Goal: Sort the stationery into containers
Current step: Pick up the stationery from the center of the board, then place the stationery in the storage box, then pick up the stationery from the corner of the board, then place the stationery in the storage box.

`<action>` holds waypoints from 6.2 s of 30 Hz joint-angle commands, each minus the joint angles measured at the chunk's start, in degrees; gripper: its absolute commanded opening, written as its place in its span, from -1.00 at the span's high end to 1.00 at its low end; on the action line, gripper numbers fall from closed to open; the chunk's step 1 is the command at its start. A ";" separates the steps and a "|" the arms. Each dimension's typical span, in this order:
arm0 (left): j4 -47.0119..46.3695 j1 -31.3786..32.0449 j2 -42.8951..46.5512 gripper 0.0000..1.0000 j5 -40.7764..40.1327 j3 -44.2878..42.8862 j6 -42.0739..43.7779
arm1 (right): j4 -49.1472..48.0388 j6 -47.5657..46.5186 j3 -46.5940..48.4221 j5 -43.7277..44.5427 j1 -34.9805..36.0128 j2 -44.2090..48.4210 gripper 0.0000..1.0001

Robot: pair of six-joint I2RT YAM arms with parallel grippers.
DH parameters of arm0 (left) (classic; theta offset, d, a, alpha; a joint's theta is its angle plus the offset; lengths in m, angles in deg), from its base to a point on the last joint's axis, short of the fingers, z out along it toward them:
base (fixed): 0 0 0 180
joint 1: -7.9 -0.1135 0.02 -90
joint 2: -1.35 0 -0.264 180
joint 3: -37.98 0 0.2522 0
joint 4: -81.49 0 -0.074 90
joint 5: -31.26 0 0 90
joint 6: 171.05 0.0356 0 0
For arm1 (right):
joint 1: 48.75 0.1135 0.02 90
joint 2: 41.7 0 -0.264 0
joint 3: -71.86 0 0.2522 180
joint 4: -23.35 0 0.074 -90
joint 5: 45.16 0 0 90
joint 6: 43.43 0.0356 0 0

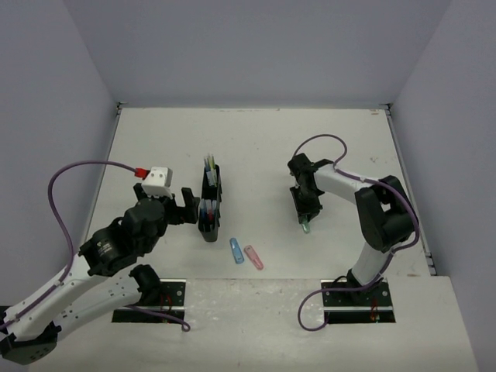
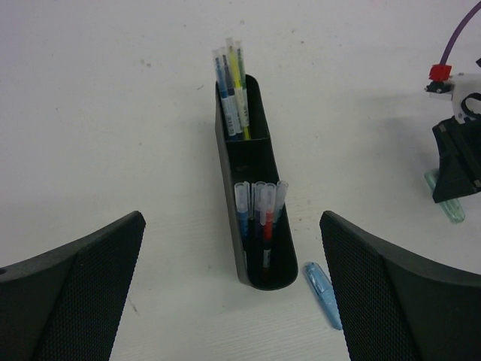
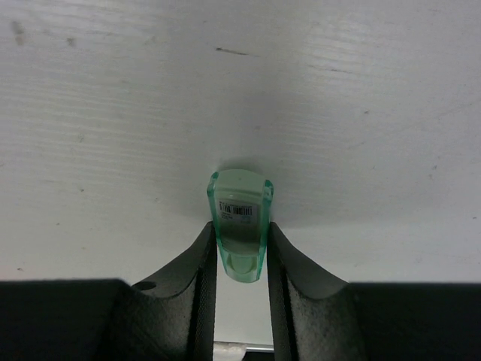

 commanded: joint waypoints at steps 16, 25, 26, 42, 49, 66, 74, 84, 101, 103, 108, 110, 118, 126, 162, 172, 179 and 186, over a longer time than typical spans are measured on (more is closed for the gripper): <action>-34.85 -0.18 -11.66 -0.80 36.24 1.29 -5.89 | -33.82 1.84 -7.96 -6.78 28.16 40.44 1.00; -36.98 -0.09 -17.24 -0.42 37.29 0.54 -6.92 | -34.86 1.92 -6.34 -8.57 31.33 42.53 1.00; -36.96 -0.09 -17.98 -0.32 37.73 0.26 -6.96 | -34.88 1.98 -6.25 -8.55 31.48 42.53 1.00; -18.63 -0.32 -26.06 1.00 1.69 -9.74 0.93 | -27.53 10.72 -9.39 17.60 30.63 44.11 -0.97; -26.64 -6.47 -33.28 1.00 -7.54 -10.73 6.68 | -30.43 15.11 -16.52 18.21 30.58 43.38 -0.98; -36.91 -12.49 -40.10 1.00 0.11 0.27 0.30 | -31.70 14.11 -22.62 15.32 30.50 47.44 -0.98; -39.22 -12.51 -37.42 0.15 2.63 4.59 -2.52 | -31.63 10.73 -22.37 5.39 30.67 42.66 -0.96; -31.54 -12.49 -22.82 -0.48 7.09 0.48 -2.96 | -20.22 17.13 -14.50 6.93 40.92 22.68 -0.69; -16.73 -12.53 -9.88 -0.91 19.26 -6.75 0.05 | -14.85 19.13 -5.78 10.61 44.65 1.84 0.77; -16.60 -12.57 -10.00 -0.93 21.16 -6.24 0.08 | -12.91 20.25 -5.51 13.03 44.58 2.84 0.97; -18.76 -12.55 -10.93 -0.99 29.94 -4.20 -1.68 | -7.21 22.35 -5.50 19.23 44.58 13.33 1.00; -23.17 -12.57 -11.45 -0.99 37.86 -2.51 -3.64 | -9.41 21.55 -6.73 20.57 44.56 22.68 1.00; -44.31 -12.20 -16.04 -0.90 60.00 5.39 -12.27 | -31.99 13.49 -17.64 18.19 44.65 48.44 1.00; -48.85 -6.61 -24.04 -0.53 60.35 2.69 -13.33 | -28.45 12.88 -13.65 20.34 44.68 49.77 1.00; -25.67 -11.54 -38.48 1.00 -8.29 -8.30 -6.46 | -23.04 20.11 -22.65 29.45 41.57 53.22 -0.97; -31.79 -11.66 -38.20 1.00 -5.17 3.20 -10.23 | -25.29 20.79 -25.20 25.70 41.53 52.71 -0.97; -34.44 -11.65 -35.15 0.33 -0.61 5.24 -9.87 | -26.34 20.00 -23.09 22.80 41.57 47.86 -0.97; -32.61 -11.67 -28.66 -0.10 4.86 2.96 -9.82 | -29.26 24.18 -17.76 16.41 41.63 33.68 -0.95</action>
